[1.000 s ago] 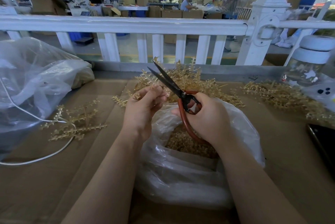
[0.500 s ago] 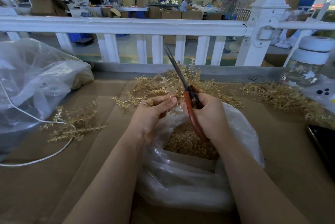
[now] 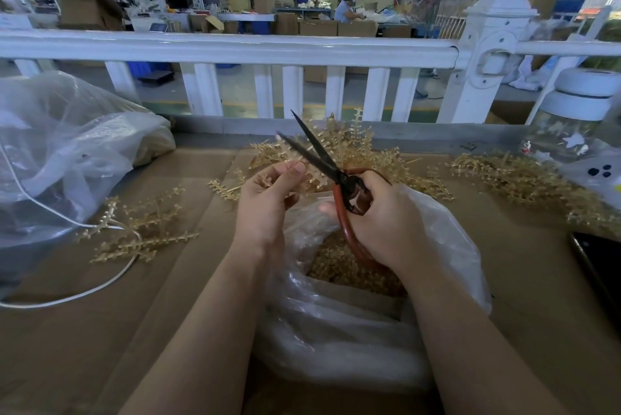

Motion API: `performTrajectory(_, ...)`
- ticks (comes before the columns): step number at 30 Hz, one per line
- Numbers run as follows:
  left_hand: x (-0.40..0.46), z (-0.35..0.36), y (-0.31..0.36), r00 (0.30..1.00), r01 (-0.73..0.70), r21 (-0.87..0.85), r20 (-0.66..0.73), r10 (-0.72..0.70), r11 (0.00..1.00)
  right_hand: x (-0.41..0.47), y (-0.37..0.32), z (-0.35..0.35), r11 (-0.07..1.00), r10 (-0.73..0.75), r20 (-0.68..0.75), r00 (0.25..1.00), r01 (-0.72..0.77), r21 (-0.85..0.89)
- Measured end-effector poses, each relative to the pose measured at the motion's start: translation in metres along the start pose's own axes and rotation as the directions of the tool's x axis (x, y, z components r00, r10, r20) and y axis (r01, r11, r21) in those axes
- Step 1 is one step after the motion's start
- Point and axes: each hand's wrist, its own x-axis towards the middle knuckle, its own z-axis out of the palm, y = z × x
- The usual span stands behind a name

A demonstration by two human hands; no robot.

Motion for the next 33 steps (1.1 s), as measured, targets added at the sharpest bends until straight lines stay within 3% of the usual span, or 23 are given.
performTrajectory(12,0.0016,-0.0027,-0.0032,0.995,-0.079,0.002,0.067,0.079,0.997,-0.0003,0.0010,-0.0010,0.963,-0.084,-0.007,0.996,0.079,-0.259)
performTrajectory(33,0.0025,-0.0048,-0.0002,0.992,-0.120,0.004,0.026,0.120,0.993,-0.0019,-0.0070,-0.0037,0.948,-0.114,-0.093,0.989,0.080,-0.310)
